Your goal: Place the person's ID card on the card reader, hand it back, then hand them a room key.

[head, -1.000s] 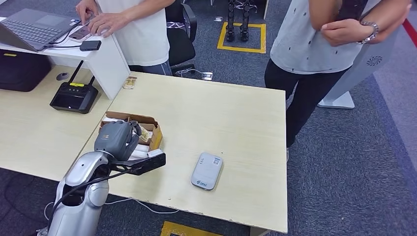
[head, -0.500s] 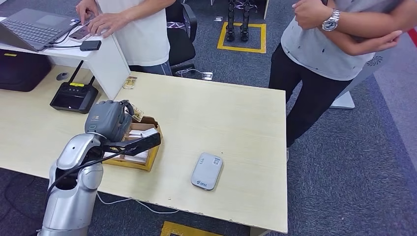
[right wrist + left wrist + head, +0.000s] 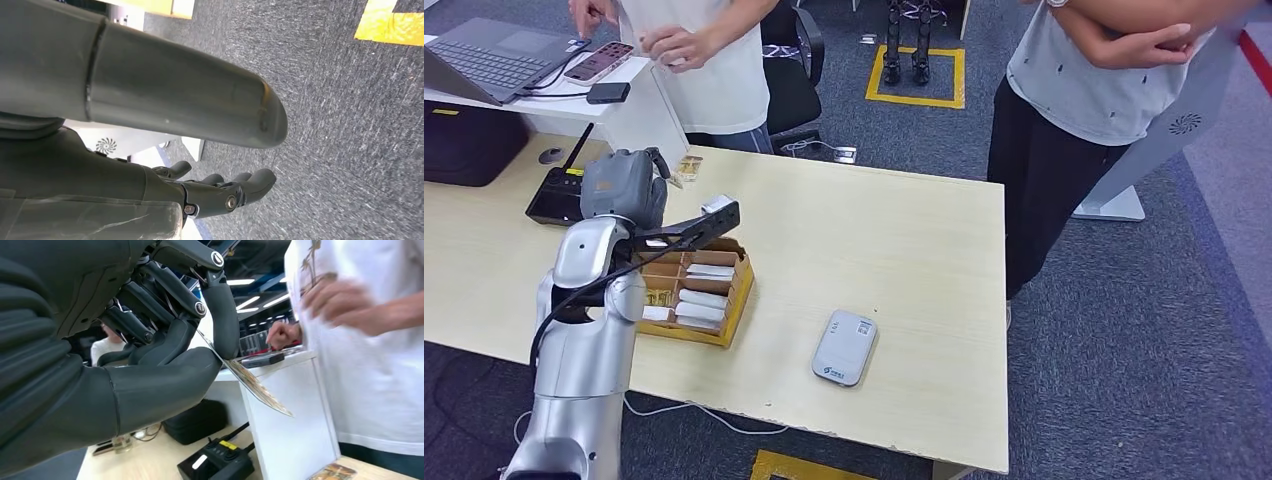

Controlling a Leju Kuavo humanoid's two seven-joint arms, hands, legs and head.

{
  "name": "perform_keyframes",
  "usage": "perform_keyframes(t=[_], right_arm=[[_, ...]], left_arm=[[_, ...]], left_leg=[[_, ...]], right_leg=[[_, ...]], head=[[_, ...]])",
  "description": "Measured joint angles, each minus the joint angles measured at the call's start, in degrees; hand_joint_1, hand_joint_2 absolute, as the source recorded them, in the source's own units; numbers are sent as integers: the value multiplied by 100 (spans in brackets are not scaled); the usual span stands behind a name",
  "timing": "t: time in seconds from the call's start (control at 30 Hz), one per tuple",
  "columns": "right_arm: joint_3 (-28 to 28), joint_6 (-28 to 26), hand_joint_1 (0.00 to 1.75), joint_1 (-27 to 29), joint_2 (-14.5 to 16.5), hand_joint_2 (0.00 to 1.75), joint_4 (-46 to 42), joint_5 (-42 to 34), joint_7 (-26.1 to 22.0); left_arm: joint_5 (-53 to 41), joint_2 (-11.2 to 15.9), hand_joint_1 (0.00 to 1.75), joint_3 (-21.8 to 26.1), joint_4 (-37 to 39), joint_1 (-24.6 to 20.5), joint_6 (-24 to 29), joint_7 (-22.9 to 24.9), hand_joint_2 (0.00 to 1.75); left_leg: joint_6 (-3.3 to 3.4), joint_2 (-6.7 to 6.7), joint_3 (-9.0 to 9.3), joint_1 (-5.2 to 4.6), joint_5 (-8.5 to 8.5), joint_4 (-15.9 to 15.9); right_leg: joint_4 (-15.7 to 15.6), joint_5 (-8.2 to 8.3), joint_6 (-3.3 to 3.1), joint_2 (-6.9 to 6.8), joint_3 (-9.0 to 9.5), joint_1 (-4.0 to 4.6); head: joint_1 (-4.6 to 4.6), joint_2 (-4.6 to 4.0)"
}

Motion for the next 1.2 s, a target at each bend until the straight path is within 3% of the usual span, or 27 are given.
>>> perform_keyframes(t=[0.17,0.33,0.47,0.73,1.1,1.13,1.2], right_arm=[[150,48,0,-83,0,0,27,0,38],[190,64,0,-111,2,0,35,0,50],[246,79,0,-159,10,0,49,0,77],[251,80,0,-171,13,0,72,0,61],[253,78,0,-169,13,0,84,0,61],[253,78,0,-169,13,0,85,0,61],[253,78,0,-167,13,0,87,0,61]], left_arm=[[-12,-35,175,3,752,-502,123,264,175],[-13,-71,175,3,1009,-684,156,313,175],[-15,-274,175,3,1594,-1109,179,335,175],[-15,-509,175,3,1872,-1359,180,265,175],[-15,-630,175,3,2037,-1433,191,255,175],[-15,-640,169,3,2048,-1440,192,254,175],[-15,-661,82,3,2065,-1452,195,230,175]], left_leg=[[-2,0,0,0,1,1],[-2,0,0,0,1,1],[-2,0,-1,-1,0,2],[-2,1,-1,-1,0,2],[-2,2,-2,-1,0,2],[-2,2,-2,-1,0,2],[-2,2,-2,-1,0,2]], right_leg=[[0,0,0,1,-1,0],[0,0,0,1,-1,0],[-1,0,0,1,-1,0],[0,0,0,2,-2,-1],[0,0,0,4,-3,0],[0,0,0,4,-3,0],[0,0,0,4,-3,0]], head=[[1,0],[2,0],[1,0],[1,0],[1,0],[1,0],[2,0]])
